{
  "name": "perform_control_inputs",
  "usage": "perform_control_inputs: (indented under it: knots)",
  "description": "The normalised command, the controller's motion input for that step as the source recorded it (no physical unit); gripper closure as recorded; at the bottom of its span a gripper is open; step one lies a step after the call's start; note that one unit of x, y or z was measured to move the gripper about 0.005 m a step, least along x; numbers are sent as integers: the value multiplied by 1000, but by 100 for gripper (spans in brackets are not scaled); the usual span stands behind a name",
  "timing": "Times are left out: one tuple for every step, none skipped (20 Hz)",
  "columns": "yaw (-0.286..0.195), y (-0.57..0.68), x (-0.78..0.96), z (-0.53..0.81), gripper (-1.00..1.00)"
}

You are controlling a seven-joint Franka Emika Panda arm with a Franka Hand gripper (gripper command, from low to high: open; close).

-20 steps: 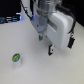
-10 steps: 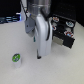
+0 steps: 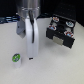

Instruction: Open the kcup holder, insert the kcup into the holder, and close the kcup holder

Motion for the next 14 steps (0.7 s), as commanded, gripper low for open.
perform_control_inputs:
  knots:
    - [-258, -538, -241, -154, -100]
    - [-258, -545, -232, -170, -100]
    - [-263, -558, -162, -221, -100]
    - [-263, -566, -111, -242, -100]
    - [-256, -568, -124, -225, -100]
    - [-254, -567, -144, -228, -100]
    - [-255, -567, -133, -244, -100]
    - [-264, -557, -83, -275, -100]
    - [-264, -564, -33, -282, -100]
    - [-264, -546, -32, -331, -100]
    - [-272, -521, -55, -353, -100]
    - [-270, -494, -66, -358, -100]
    - [-268, -436, -91, -346, -100]
    - [-266, -405, -60, -330, -100]
